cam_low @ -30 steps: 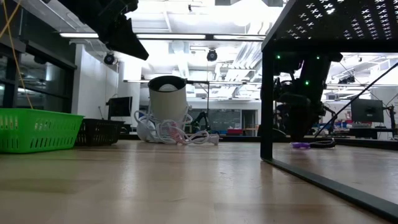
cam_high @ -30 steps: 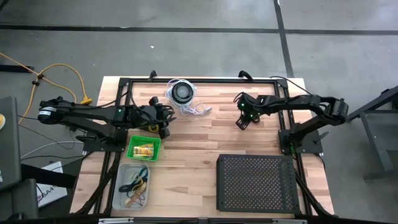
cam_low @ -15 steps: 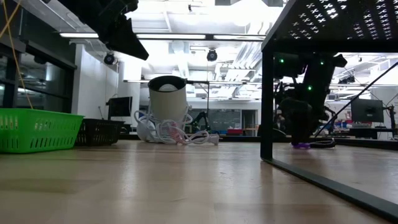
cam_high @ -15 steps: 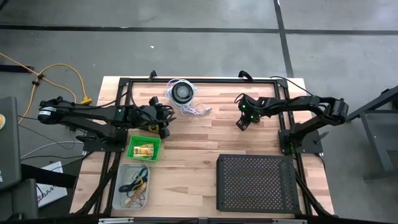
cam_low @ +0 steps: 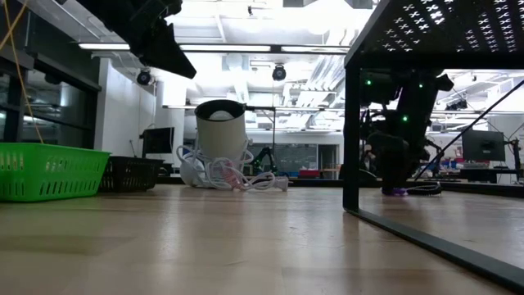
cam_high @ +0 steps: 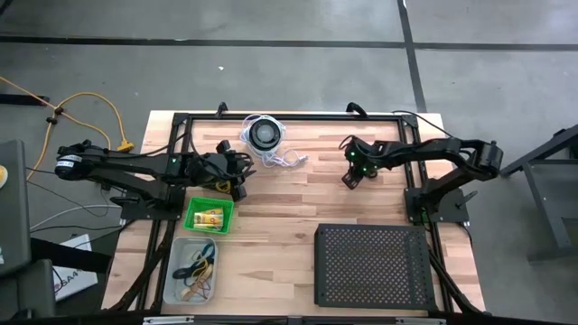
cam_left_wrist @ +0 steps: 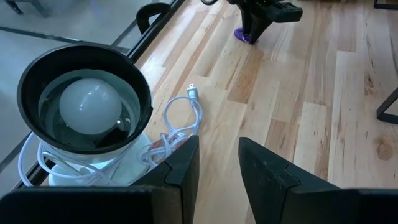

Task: Pick & Place Office Desk Supplies
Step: Put the purple coil keychain into the black bin

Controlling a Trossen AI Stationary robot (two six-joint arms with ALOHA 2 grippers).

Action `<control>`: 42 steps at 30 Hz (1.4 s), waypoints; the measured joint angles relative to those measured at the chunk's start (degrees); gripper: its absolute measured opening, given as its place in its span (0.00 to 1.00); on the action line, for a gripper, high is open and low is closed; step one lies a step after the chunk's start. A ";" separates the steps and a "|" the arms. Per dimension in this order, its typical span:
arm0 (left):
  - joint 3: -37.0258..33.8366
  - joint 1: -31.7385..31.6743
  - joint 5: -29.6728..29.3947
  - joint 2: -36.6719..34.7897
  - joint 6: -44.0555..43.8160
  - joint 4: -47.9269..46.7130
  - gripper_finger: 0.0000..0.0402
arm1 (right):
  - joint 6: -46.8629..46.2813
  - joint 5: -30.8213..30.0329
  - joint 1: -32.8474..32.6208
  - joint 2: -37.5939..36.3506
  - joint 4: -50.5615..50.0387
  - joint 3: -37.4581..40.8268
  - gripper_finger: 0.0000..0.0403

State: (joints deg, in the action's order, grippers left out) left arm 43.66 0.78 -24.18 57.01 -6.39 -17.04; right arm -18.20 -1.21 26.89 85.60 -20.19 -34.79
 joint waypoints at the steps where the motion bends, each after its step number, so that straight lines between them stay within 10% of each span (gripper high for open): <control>1: 0.00 0.00 0.00 0.00 0.00 0.00 0.27 | 0.02 -0.05 0.00 0.04 0.25 0.02 0.23; 26: 0.00 0.00 0.00 0.00 0.00 -0.02 0.27 | 5.43 0.57 0.22 -8.36 4.52 0.44 0.11; 42: 0.00 0.00 0.00 0.00 0.00 0.00 0.27 | 6.03 13.82 -1.47 -12.96 15.47 0.28 0.05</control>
State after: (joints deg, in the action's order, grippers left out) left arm 43.66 0.78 -24.18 57.01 -6.39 -17.04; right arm -12.16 12.60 25.42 72.64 -4.71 -34.50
